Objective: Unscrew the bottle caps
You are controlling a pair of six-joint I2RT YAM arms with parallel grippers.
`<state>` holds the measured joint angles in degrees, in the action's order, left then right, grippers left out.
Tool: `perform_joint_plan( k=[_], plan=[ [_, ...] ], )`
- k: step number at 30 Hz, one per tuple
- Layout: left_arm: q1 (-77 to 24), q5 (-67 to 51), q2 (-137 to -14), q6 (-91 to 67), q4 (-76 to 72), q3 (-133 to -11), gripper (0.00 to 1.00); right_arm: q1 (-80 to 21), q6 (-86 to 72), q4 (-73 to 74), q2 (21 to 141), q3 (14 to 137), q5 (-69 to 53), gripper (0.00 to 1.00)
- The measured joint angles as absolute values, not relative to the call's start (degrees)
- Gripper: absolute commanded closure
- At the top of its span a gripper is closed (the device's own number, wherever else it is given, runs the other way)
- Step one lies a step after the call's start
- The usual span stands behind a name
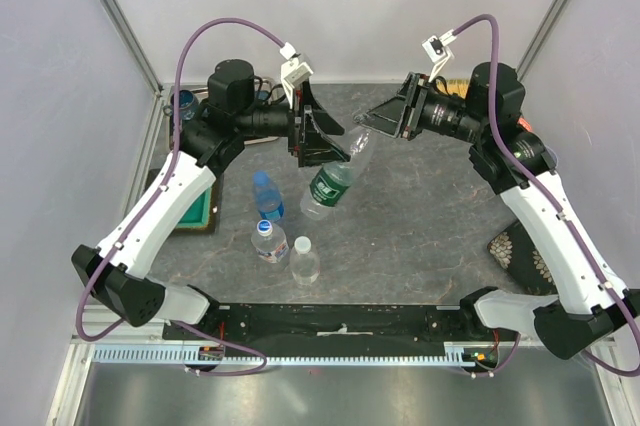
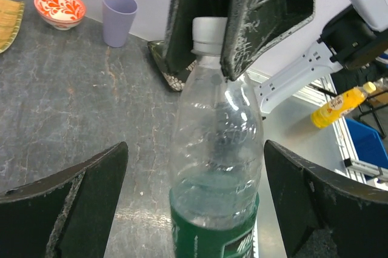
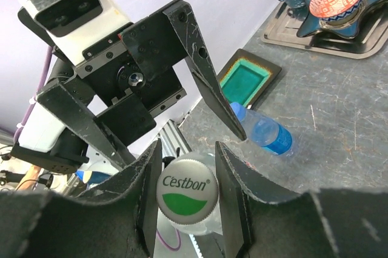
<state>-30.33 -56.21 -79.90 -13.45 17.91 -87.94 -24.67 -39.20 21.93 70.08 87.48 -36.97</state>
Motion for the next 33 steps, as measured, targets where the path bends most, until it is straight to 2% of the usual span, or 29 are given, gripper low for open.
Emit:
perform_joint_plan(
  k=[17,29,32,33],
  plan=[
    [-31.6,-63.4,-77.6,-13.3,10.7,-81.6,0.03,-25.6,-40.8,16.6,69.8,87.3,-37.6,1.0],
    [-33.6,-63.3,-77.6,-14.7,8.3,-81.1,0.17,-26.6,-42.7,11.5,68.3,84.4,-37.2,1.0],
    [-34.1,-63.3,-77.9,-14.8,8.1,-81.1,0.29,-27.2,-42.8,11.1,68.3,83.8,-37.0,1.0],
    [-34.2,-63.2,-78.1,-14.8,8.1,-81.1,0.35,-27.3,-42.8,11.1,68.3,83.7,-37.0,1.0]
  ],
)
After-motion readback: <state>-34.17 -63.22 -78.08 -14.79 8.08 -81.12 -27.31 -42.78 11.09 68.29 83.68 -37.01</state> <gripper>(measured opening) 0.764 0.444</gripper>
